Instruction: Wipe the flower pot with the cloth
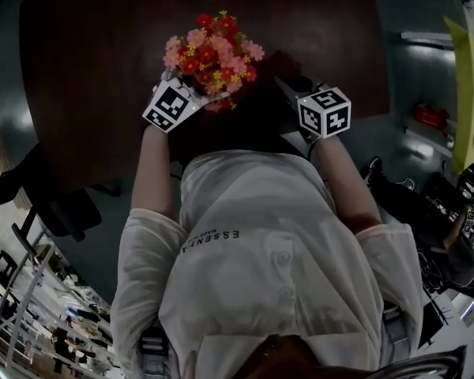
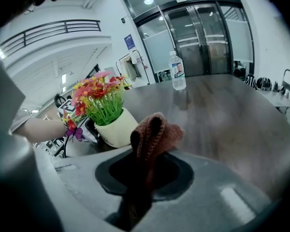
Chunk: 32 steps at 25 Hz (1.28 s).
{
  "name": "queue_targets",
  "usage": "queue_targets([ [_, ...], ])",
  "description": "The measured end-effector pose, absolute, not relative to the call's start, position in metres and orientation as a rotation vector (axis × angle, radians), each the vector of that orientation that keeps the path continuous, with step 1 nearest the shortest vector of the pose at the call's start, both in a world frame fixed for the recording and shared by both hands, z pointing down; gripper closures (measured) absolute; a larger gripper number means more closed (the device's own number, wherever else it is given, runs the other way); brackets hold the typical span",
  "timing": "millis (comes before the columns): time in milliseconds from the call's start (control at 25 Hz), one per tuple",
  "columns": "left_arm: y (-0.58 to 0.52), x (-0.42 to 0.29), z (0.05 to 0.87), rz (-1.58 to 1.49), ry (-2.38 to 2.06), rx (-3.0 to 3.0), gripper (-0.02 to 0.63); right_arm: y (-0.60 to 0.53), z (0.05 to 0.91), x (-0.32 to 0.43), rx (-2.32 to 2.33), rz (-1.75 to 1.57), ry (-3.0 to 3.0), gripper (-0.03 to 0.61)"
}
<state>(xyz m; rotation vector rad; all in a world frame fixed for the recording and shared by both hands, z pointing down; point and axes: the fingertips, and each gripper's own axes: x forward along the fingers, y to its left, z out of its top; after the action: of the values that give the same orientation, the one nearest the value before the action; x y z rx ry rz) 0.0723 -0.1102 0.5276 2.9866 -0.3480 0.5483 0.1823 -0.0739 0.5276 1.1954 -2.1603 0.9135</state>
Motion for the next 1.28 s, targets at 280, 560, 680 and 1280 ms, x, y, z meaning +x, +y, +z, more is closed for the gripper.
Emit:
queue_targets([
  [280, -0.117, 0.075, 0.528, 0.488, -0.299, 2.914, 0.061, -0.087, 0.53, 0.184, 1.179, 0.895, -2.167, 0.526],
  [560, -0.12, 0.076, 0.526, 0.513, -0.261, 2.926, 0.054, -0.093, 0.53, 0.183, 1.184, 0.902, -2.173, 0.526],
  [680, -0.121, 0.075, 0.527, 0.512, -0.289, 2.926, 0.055, -0.093, 0.53, 0.185, 1.199, 0.906, -2.172, 0.526],
  [1280, -0.121, 0.075, 0.442, 0.259, -0.431, 2.864, 0.055, -0.09, 0.523, 0.137, 1.084, 0.876, -2.234, 0.526],
])
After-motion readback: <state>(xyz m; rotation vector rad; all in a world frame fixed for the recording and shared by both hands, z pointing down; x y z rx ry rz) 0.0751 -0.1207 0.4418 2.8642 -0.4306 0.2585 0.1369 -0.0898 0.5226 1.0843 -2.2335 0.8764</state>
